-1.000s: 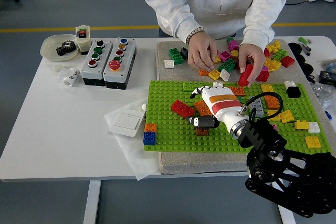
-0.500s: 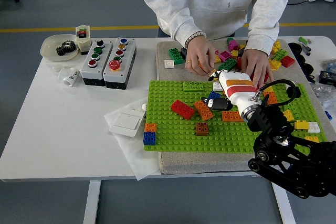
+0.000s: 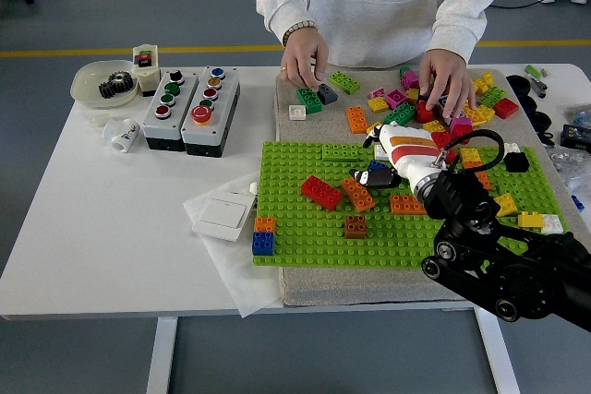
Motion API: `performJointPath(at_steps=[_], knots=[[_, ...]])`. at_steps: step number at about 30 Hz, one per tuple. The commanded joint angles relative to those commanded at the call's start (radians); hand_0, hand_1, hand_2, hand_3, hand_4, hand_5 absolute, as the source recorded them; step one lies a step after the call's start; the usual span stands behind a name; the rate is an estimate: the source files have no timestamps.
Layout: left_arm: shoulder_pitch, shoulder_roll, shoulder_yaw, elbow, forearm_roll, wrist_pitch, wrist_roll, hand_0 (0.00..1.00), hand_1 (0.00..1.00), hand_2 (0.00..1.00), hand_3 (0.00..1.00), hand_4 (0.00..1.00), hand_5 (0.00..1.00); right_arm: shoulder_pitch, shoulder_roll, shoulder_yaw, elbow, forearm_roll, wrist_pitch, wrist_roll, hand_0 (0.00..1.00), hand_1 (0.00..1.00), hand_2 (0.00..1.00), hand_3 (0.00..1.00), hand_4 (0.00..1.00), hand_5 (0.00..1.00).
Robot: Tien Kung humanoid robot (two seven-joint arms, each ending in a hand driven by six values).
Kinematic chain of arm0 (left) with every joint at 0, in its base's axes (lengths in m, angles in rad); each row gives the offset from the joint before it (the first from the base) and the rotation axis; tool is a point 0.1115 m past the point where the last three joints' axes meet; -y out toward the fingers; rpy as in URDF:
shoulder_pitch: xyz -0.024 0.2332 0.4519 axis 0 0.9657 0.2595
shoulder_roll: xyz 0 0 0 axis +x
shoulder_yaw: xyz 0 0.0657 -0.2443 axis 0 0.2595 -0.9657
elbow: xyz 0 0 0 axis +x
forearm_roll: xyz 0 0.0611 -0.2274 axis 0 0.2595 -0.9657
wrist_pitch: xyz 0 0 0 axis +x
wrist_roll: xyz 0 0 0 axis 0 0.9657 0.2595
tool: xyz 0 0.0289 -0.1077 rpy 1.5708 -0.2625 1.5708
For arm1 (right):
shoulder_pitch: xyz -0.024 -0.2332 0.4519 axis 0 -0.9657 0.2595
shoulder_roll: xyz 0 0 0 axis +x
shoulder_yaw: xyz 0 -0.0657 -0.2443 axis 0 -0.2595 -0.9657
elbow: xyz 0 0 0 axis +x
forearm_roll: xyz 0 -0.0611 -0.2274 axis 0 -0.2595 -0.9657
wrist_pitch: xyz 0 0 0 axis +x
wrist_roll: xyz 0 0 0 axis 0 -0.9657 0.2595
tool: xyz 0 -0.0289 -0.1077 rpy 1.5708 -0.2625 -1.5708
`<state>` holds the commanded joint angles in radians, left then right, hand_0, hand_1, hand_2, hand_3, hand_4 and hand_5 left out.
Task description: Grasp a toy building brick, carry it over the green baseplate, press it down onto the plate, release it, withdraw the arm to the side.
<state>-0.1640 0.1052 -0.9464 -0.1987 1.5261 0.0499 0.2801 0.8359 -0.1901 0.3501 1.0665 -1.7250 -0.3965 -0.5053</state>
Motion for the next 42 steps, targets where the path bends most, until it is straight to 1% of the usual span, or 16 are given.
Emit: performJointPath(at_steps=[2, 9, 11, 14, 16, 17, 21, 23, 32, 42], knots=[[-0.002, 0.000, 0.000, 0.000, 0.000, -0.001, 0.001, 0.788, 0.767, 0.781, 0.588, 0.623, 0.615, 0.011, 0.013, -0.002, -0.035, 0.022, 0.004, 0.006, 0.601, 0.625, 0.689, 0.596, 0.829, 0.474], [-0.002, 0.000, 0.000, 0.000, 0.000, 0.001, 0.001, 0.788, 0.766, 0.780, 0.588, 0.622, 0.616, 0.013, 0.016, -0.011, -0.063, 0.035, 0.017, 0.012, 0.600, 0.623, 0.685, 0.591, 0.816, 0.467], [-0.002, 0.000, 0.000, 0.000, 0.000, 0.001, 0.001, 0.789, 0.767, 0.781, 0.588, 0.622, 0.616, 0.012, 0.016, -0.011, -0.064, 0.035, 0.018, 0.012, 0.593, 0.615, 0.674, 0.582, 0.809, 0.460], [-0.001, 0.000, 0.002, 0.000, -0.003, 0.002, -0.001, 0.789, 0.767, 0.781, 0.588, 0.622, 0.616, -0.001, -0.005, -0.006, -0.041, 0.018, 0.026, 0.011, 0.593, 0.615, 0.674, 0.582, 0.809, 0.460], [-0.001, 0.000, 0.000, 0.001, -0.002, 0.002, 0.000, 0.789, 0.767, 0.781, 0.588, 0.622, 0.616, -0.005, -0.010, -0.005, -0.032, 0.012, 0.029, 0.009, 0.593, 0.615, 0.674, 0.582, 0.809, 0.460], [-0.001, 0.000, 0.000, 0.001, -0.001, 0.002, 0.000, 0.789, 0.767, 0.781, 0.588, 0.622, 0.615, -0.007, -0.012, -0.005, -0.030, 0.010, 0.030, 0.009, 0.590, 0.606, 0.656, 0.574, 0.803, 0.459], [0.000, -0.001, -0.001, 0.000, 0.001, 0.001, 0.001, 0.789, 0.767, 0.781, 0.588, 0.622, 0.615, -0.014, -0.020, -0.006, -0.017, 0.003, 0.035, 0.007, 0.590, 0.606, 0.656, 0.574, 0.803, 0.459], [-0.001, -0.001, 0.001, 0.000, -0.001, 0.001, 0.000, 0.789, 0.767, 0.782, 0.588, 0.622, 0.615, -0.015, -0.018, -0.007, -0.023, 0.005, 0.034, 0.008, 0.576, 0.598, 0.653, 0.572, 0.799, 0.457], [-0.003, -0.002, 0.007, -0.001, -0.008, 0.001, -0.001, 0.792, 0.768, 0.781, 0.588, 0.622, 0.615, -0.008, -0.006, -0.005, -0.074, 0.021, 0.037, 0.013, 0.574, 0.597, 0.652, 0.570, 0.796, 0.458], [-0.003, -0.002, 0.004, -0.002, -0.001, -0.002, 0.003, 0.792, 0.769, 0.781, 0.587, 0.620, 0.614, -0.005, 0.002, -0.010, -0.089, 0.025, 0.045, 0.016, 0.574, 0.591, 0.645, 0.567, 0.788, 0.452]])
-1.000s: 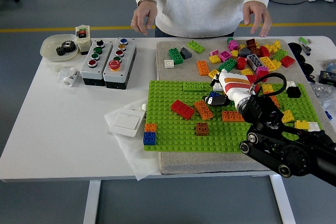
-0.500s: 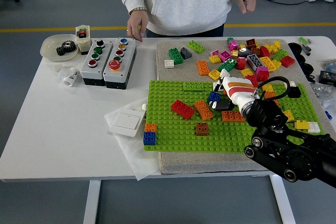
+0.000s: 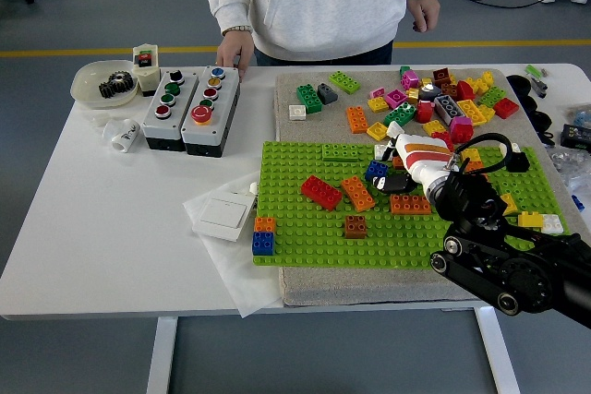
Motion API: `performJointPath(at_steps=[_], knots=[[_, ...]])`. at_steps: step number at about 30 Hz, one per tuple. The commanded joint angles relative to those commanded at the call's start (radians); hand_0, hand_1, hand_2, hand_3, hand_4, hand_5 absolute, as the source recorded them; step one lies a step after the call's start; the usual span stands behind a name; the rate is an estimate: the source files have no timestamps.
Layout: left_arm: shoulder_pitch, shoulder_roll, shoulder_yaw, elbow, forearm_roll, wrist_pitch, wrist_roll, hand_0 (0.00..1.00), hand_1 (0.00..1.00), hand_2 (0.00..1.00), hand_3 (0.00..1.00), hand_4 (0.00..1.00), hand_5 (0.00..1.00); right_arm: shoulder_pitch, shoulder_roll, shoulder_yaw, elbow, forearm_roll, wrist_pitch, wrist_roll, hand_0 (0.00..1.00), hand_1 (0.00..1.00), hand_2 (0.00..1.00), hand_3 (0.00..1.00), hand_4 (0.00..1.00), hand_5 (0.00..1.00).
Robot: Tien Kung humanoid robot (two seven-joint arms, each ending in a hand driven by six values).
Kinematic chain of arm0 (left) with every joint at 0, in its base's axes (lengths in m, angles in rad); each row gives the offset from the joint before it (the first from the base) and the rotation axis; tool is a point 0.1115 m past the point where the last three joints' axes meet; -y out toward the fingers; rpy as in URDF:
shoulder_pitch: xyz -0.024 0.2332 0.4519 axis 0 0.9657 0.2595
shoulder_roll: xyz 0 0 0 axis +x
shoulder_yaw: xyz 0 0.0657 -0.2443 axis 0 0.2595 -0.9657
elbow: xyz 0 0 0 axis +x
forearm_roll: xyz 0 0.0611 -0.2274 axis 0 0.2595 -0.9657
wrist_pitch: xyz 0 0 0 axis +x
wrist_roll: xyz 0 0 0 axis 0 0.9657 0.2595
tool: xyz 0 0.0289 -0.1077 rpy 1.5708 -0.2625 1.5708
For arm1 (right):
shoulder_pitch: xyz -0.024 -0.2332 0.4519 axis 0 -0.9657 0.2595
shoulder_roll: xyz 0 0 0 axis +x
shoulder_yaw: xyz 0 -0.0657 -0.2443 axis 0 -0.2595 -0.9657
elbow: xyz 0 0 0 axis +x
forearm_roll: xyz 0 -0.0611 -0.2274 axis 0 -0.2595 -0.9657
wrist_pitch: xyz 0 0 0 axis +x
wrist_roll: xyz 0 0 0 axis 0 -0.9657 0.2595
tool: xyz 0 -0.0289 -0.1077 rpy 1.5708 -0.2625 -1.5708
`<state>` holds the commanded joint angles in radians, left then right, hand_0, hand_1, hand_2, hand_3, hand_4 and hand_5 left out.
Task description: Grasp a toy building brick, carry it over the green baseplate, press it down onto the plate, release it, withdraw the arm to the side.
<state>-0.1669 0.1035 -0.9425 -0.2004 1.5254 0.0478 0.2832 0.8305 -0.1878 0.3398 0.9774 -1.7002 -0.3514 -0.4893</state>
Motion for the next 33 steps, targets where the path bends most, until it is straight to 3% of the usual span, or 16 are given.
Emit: performJointPath(at_steps=[16, 17, 22, 23, 33], knots=[[0.006, -0.001, -0.009, -0.002, 0.015, -0.004, 0.003, 0.794, 0.773, 0.781, 0.587, 0.621, 0.614, -0.003, 0.016, -0.013, -0.022, -0.001, 0.007, 0.009, 0.551, 0.569, 0.631, 0.560, 0.778, 0.445], [0.006, -0.001, -0.010, -0.002, 0.016, -0.005, 0.003, 0.796, 0.775, 0.781, 0.587, 0.621, 0.614, -0.003, 0.016, -0.013, -0.022, -0.002, 0.007, 0.009, 0.508, 0.513, 0.577, 0.539, 0.765, 0.437], [0.007, -0.001, -0.009, -0.002, 0.015, -0.005, 0.003, 0.796, 0.775, 0.781, 0.587, 0.621, 0.614, -0.004, 0.014, -0.015, -0.016, -0.017, 0.001, 0.014, 0.508, 0.513, 0.577, 0.539, 0.765, 0.437], [0.006, -0.001, -0.009, -0.002, 0.014, -0.005, 0.003, 0.796, 0.775, 0.782, 0.587, 0.621, 0.614, -0.003, 0.014, -0.015, -0.015, -0.019, 0.000, 0.015, 0.435, 0.472, 0.538, 0.511, 0.754, 0.446], [-0.001, -0.001, -0.004, -0.001, 0.008, -0.003, 0.000, 0.794, 0.774, 0.781, 0.587, 0.621, 0.614, 0.002, 0.006, -0.009, -0.011, -0.041, -0.004, 0.026, 0.399, 0.456, 0.523, 0.504, 0.745, 0.453]])
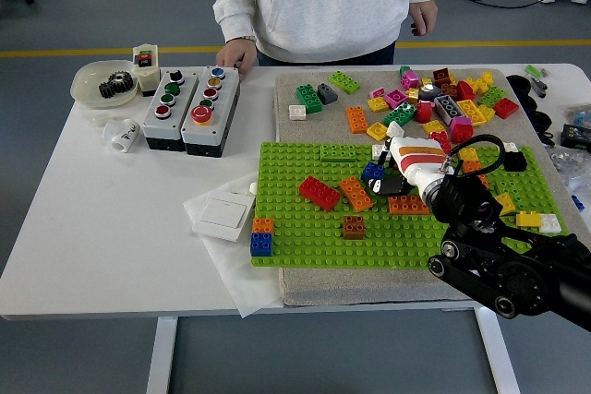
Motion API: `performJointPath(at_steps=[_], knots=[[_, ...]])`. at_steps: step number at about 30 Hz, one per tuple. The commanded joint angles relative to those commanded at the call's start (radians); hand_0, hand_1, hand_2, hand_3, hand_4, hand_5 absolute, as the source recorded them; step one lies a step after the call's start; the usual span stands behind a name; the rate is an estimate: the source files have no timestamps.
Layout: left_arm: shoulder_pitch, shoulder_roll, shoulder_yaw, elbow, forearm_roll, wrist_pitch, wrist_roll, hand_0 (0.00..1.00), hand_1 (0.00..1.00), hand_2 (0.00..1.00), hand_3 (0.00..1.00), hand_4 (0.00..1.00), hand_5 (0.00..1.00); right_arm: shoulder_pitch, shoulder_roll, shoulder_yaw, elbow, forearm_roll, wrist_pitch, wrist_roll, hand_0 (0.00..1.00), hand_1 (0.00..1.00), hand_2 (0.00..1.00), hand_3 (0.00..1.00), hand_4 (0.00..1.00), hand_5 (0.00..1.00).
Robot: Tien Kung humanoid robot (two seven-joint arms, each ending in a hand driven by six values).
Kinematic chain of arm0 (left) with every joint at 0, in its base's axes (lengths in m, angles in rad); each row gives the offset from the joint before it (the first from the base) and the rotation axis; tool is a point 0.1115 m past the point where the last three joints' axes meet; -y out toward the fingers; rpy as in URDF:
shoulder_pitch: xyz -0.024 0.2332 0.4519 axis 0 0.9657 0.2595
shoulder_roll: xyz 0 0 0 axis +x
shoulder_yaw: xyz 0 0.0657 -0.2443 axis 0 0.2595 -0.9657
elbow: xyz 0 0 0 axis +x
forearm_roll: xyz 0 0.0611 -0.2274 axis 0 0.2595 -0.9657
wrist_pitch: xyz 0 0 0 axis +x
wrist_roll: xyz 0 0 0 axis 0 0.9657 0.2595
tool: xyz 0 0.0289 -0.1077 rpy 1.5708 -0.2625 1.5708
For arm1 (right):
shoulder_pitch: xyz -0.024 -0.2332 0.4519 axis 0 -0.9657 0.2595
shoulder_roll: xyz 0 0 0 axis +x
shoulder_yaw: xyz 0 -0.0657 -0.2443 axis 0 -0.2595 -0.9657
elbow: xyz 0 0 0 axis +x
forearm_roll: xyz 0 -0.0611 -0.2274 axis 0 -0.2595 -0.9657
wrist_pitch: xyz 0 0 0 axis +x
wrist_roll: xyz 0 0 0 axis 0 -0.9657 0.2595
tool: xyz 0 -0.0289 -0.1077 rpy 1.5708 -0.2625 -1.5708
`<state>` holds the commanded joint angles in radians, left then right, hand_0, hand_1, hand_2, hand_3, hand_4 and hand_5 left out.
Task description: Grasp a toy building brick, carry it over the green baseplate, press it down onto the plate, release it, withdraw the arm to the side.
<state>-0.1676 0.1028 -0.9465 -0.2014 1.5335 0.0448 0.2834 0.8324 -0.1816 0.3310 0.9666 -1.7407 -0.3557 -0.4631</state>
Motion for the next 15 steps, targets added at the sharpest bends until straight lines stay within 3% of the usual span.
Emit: performJointPath(at_steps=[8, 15], knots=[[-0.003, 0.001, 0.006, 0.001, -0.011, 0.003, -0.003, 0.793, 0.772, 0.780, 0.587, 0.620, 0.613, 0.002, -0.008, 0.004, 0.004, -0.007, -0.004, 0.008, 0.372, 0.447, 0.515, 0.496, 0.732, 0.462], [-0.002, 0.000, 0.006, 0.002, -0.014, 0.005, -0.003, 0.792, 0.770, 0.779, 0.587, 0.621, 0.615, -0.001, -0.041, 0.006, 0.065, -0.033, 0.003, 0.006, 0.374, 0.449, 0.517, 0.496, 0.731, 0.470]])
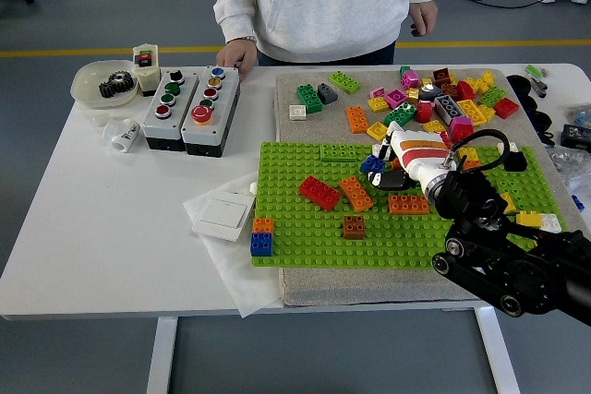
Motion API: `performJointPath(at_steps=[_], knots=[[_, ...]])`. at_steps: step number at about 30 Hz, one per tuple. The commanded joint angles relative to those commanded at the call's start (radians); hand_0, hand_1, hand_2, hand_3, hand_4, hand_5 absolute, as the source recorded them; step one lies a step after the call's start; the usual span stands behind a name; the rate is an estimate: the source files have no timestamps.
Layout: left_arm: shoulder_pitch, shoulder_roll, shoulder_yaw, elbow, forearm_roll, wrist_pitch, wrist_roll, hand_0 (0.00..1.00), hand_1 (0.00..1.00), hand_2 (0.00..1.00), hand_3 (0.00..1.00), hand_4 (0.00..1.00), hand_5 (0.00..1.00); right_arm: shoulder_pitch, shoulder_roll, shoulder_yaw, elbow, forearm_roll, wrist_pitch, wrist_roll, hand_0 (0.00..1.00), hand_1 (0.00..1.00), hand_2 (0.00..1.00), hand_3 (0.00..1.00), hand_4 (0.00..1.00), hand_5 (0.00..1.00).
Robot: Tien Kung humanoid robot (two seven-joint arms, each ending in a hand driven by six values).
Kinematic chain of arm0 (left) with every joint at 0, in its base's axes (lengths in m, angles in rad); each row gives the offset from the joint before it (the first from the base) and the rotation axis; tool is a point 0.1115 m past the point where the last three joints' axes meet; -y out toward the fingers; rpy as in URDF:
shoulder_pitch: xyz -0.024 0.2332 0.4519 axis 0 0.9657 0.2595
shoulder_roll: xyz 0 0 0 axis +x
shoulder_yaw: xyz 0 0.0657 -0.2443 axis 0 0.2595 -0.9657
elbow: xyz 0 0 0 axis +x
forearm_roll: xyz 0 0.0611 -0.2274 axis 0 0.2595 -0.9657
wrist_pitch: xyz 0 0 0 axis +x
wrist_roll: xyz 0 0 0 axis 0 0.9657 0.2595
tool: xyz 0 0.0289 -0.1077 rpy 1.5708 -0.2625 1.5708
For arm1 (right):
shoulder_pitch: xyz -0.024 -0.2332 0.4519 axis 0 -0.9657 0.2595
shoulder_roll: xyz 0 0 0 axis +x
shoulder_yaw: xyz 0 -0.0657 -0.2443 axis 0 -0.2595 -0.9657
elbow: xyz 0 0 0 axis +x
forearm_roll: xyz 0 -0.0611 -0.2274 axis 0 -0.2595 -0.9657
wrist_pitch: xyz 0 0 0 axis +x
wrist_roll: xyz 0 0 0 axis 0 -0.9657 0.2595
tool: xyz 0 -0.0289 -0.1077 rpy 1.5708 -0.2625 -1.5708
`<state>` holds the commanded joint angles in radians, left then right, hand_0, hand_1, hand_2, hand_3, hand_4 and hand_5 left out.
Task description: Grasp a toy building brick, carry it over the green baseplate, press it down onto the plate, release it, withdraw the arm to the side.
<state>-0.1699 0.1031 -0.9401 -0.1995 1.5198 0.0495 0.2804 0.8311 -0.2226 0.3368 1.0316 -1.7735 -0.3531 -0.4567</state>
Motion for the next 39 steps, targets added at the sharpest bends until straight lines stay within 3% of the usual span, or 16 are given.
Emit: performJointPath(at_steps=[6, 10, 14, 18, 26, 39], knots=[[0.002, 0.000, -0.002, 0.001, 0.000, 0.002, -0.001, 0.793, 0.769, 0.779, 0.587, 0.622, 0.615, -0.008, -0.054, -0.003, 0.101, -0.047, 0.011, -0.002, 0.389, 0.449, 0.518, 0.498, 0.727, 0.472], [0.001, 0.000, -0.002, 0.002, -0.001, 0.003, -0.002, 0.793, 0.769, 0.779, 0.587, 0.622, 0.615, -0.009, -0.117, -0.017, 0.192, -0.093, 0.040, 0.012, 0.389, 0.449, 0.518, 0.498, 0.727, 0.472], [0.003, 0.001, -0.002, 0.003, -0.003, 0.006, -0.004, 0.791, 0.768, 0.779, 0.587, 0.621, 0.613, 0.000, -0.197, -0.039, 0.284, -0.127, 0.088, 0.064, 0.396, 0.452, 0.519, 0.500, 0.710, 0.464], [0.004, -0.001, -0.006, 0.003, 0.003, 0.004, -0.002, 0.793, 0.768, 0.779, 0.587, 0.621, 0.613, 0.004, -0.247, -0.050, 0.326, -0.148, 0.115, 0.127, 0.416, 0.455, 0.523, 0.502, 0.711, 0.460], [0.011, -0.006, -0.008, 0.002, 0.005, 0.001, 0.000, 0.795, 0.772, 0.780, 0.587, 0.621, 0.613, 0.007, -0.283, -0.070, 0.296, -0.193, 0.127, 0.245, 0.423, 0.457, 0.527, 0.503, 0.713, 0.457], [0.022, -0.012, -0.002, 0.000, 0.000, -0.003, 0.000, 0.796, 0.774, 0.780, 0.586, 0.621, 0.613, 0.005, -0.294, -0.078, 0.222, -0.232, 0.166, 0.309, 0.433, 0.462, 0.529, 0.506, 0.718, 0.448]])
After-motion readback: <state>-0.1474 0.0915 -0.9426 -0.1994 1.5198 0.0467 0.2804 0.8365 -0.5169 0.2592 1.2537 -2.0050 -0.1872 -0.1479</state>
